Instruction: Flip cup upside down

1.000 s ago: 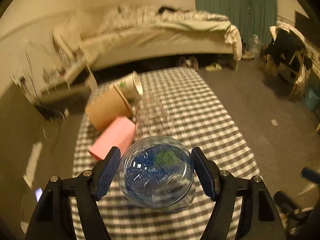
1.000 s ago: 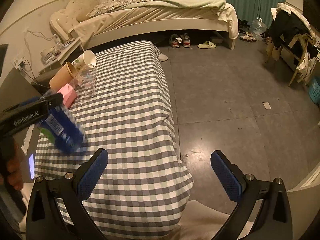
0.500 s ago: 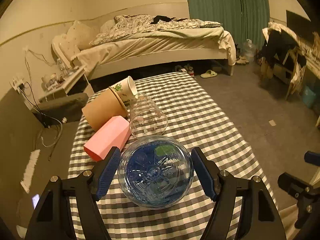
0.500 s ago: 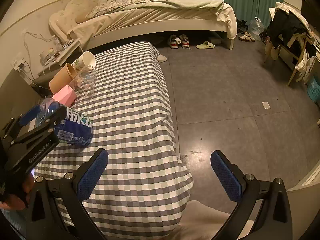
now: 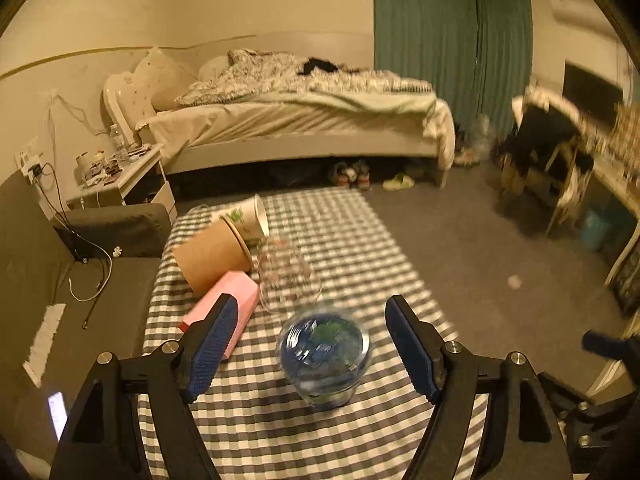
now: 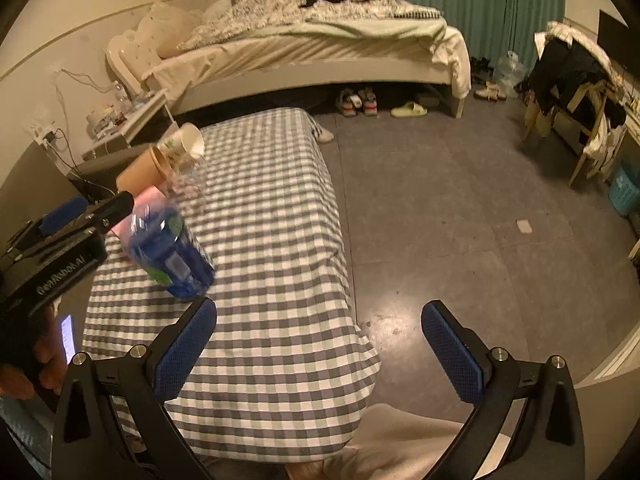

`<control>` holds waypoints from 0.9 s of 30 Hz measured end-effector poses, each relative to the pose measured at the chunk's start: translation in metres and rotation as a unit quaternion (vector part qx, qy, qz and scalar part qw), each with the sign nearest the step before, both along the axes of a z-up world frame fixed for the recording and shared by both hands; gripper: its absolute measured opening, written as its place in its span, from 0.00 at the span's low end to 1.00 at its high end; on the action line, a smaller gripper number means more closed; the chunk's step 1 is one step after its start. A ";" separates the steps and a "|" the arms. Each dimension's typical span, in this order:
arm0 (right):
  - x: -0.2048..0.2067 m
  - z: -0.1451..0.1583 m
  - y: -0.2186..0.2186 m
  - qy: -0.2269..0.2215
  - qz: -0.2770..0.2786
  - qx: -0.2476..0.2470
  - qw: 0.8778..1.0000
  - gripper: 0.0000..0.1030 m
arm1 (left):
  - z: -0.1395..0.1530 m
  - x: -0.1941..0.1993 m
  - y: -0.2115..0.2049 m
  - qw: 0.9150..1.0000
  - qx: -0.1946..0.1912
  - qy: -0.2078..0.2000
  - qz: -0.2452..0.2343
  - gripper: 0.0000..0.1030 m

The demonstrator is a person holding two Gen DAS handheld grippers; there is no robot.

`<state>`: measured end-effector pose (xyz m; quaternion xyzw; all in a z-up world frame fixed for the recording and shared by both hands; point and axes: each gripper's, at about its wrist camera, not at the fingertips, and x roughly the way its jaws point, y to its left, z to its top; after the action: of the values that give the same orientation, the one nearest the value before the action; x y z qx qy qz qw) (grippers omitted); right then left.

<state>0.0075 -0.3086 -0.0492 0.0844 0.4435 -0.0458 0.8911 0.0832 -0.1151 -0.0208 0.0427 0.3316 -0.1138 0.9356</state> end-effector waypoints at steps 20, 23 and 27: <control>-0.052 0.033 0.071 -0.100 0.082 -0.031 0.991 1.00 | 0.006 -0.113 0.091 0.998 -0.037 -0.008 0.046 0.80; -0.055 0.029 0.086 -0.102 0.095 -0.034 0.990 1.00 | 0.004 -0.118 0.097 0.997 -0.046 -0.011 0.057 0.96; -0.058 0.024 0.096 -0.102 0.100 -0.038 0.989 1.00 | 0.003 -0.117 0.102 0.997 -0.044 -0.006 0.067 1.00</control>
<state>-0.0506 -0.2127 -0.0257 0.0104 0.3548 0.0356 0.9342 -0.0341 -0.0129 -0.0181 -0.0201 0.3223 -0.0646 0.9442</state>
